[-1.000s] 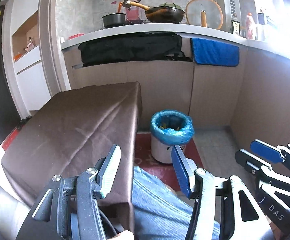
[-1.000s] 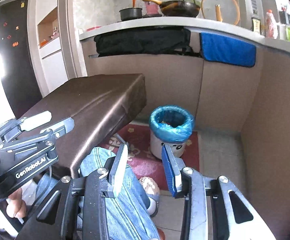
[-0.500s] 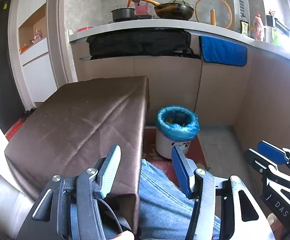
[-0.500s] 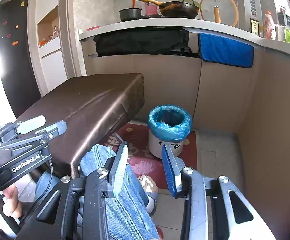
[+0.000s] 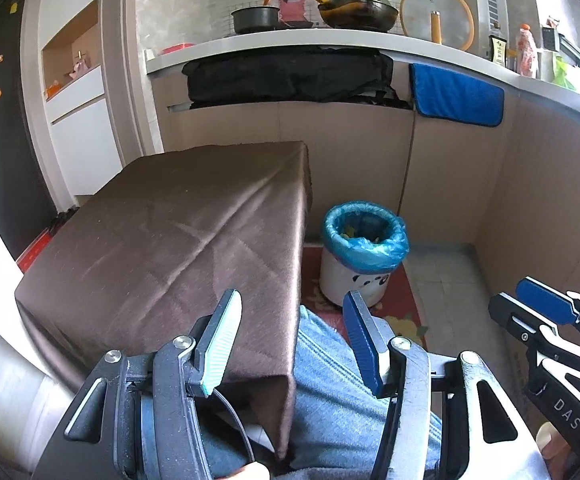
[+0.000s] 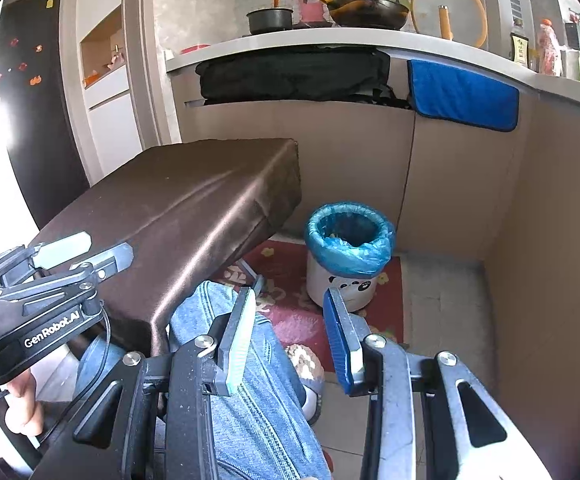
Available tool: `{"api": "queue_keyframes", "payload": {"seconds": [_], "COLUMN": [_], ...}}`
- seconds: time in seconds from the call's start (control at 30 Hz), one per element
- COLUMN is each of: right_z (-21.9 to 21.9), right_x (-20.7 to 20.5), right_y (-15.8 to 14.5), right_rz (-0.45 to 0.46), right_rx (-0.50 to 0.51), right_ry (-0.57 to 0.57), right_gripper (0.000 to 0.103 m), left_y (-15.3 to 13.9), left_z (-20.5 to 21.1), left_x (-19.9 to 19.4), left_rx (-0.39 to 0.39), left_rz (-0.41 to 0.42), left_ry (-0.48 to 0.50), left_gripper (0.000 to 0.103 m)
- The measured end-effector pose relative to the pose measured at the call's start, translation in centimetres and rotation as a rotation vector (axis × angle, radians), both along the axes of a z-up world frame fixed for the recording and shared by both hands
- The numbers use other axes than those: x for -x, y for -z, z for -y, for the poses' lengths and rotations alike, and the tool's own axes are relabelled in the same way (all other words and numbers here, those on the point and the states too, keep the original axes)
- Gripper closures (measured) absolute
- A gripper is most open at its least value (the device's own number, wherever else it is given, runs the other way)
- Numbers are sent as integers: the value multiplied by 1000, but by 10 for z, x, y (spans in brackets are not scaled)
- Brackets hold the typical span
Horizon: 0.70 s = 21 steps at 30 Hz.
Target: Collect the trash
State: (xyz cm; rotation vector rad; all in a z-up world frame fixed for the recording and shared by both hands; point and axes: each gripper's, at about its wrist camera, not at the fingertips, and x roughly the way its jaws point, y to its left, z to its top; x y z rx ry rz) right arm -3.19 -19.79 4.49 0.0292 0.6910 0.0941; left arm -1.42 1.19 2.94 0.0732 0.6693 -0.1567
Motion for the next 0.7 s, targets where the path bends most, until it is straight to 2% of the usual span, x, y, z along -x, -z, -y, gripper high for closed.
{"api": "queue_keyframes", "payload": {"seconds": [0.7], "right_z": [-6], "right_x": [2], "right_y": [-1], "right_rz": [7], "right_rx": [11], "right_ry": [-9], "right_gripper": [69], "left_y": [0], "left_z": [1], "left_x": [1], "left_rx": [2], "left_rz": [-2], "left_ry": [5], "left_gripper": [49]}}
